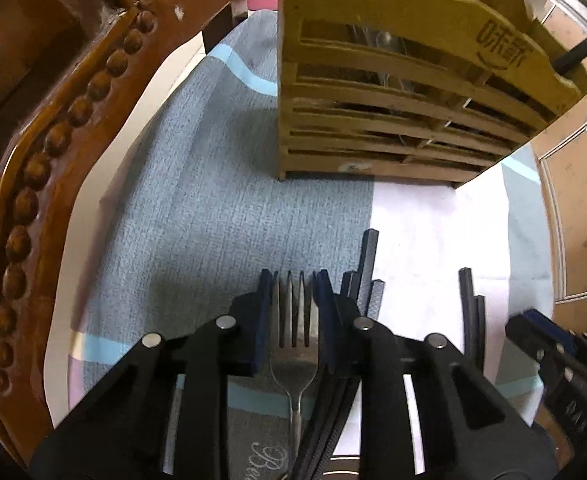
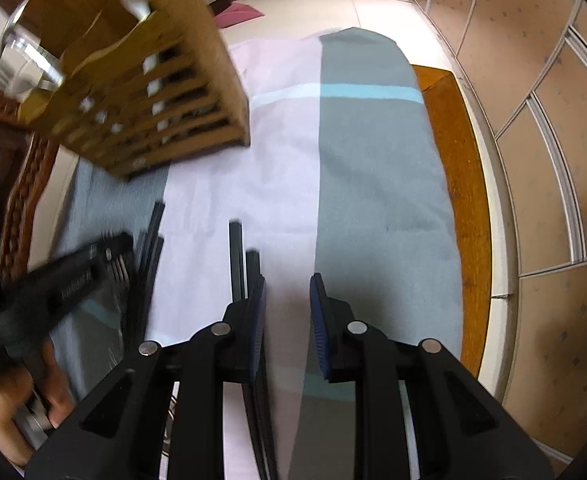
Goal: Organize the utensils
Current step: 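Close the left gripper on a steel fork lying on the cloth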
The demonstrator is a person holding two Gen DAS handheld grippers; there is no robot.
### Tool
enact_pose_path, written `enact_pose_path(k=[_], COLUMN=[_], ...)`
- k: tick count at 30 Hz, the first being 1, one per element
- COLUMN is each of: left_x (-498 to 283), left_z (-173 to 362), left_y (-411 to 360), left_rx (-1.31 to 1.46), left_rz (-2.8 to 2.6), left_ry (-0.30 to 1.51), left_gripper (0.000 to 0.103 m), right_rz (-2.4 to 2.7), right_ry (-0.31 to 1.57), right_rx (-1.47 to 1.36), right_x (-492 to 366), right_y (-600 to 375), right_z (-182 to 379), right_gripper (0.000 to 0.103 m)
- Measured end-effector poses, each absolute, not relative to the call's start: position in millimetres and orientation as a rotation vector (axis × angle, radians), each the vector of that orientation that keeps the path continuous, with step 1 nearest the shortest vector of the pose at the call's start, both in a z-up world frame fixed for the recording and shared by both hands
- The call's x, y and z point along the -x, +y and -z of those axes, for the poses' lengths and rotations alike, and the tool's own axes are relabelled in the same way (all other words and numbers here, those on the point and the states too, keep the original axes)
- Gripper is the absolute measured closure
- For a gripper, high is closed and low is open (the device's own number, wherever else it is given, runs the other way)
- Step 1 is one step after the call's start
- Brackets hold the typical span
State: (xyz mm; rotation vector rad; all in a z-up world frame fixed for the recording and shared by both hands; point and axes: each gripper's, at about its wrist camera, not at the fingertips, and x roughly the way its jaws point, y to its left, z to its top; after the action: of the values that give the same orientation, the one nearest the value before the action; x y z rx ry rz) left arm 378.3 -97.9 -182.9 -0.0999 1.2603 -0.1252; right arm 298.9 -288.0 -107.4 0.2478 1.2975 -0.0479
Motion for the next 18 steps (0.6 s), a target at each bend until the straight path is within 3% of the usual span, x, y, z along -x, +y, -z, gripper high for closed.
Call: enact_pose_path(k=[18], left_x=[-357.7], left_z=[162.0], left_y=[-76.4], left_rx=[0.127], left_rz=[0.148], left_ry=[1.22], left_gripper=[0.081], right_rz=[0.03], right_ry=[1.367], right_rx=[-0.107], right_x=[-334.5], right_y=[-250.0], right_z=[123.2], right_gripper=[0.085])
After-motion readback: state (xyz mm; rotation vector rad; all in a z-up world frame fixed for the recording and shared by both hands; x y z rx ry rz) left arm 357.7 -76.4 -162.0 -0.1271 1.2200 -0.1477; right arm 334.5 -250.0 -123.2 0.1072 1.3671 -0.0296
